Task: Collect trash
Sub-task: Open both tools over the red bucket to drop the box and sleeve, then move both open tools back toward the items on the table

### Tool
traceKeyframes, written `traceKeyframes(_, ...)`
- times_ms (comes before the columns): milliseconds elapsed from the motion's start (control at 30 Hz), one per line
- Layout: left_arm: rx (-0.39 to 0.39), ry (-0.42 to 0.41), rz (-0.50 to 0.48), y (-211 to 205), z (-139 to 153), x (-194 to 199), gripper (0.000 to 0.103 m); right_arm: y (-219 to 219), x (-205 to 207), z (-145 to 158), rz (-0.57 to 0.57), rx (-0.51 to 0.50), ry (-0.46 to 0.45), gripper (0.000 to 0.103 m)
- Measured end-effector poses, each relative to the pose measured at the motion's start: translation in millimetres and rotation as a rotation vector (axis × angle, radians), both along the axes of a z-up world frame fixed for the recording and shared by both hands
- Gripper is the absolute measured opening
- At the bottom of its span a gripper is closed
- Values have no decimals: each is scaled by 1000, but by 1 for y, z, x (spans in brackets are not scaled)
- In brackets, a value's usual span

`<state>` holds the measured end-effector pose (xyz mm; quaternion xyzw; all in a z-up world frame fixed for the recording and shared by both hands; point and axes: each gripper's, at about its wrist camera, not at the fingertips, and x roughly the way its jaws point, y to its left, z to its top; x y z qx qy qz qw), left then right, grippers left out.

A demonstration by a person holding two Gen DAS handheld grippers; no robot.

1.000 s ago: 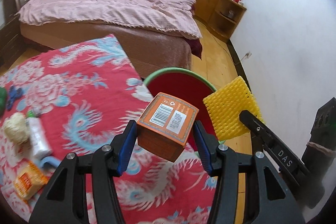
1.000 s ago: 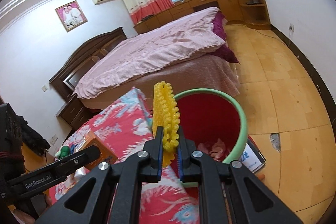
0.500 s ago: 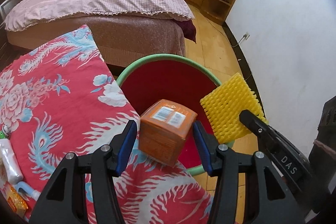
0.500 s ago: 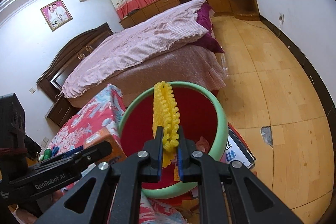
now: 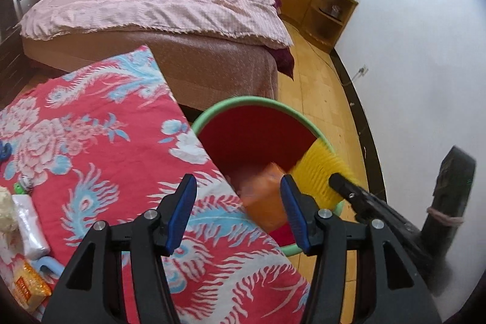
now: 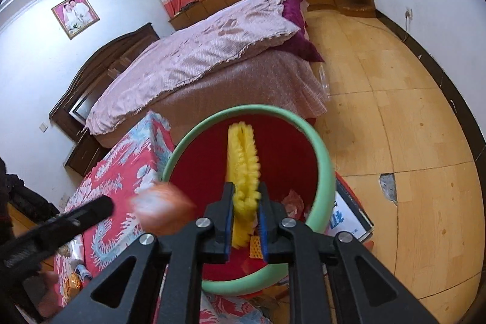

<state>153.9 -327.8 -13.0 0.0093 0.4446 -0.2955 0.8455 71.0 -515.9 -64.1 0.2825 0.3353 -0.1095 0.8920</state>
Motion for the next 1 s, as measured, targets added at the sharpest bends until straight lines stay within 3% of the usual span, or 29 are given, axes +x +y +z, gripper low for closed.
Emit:
traceKeyframes(267,-21,-20,71,31,15,1,57,10,1,7,-3,-9,-19,35)
traceKeyframes(1000,-12,-80,281,142,48,-27,57,84,-24,61,126,-54,-92,63)
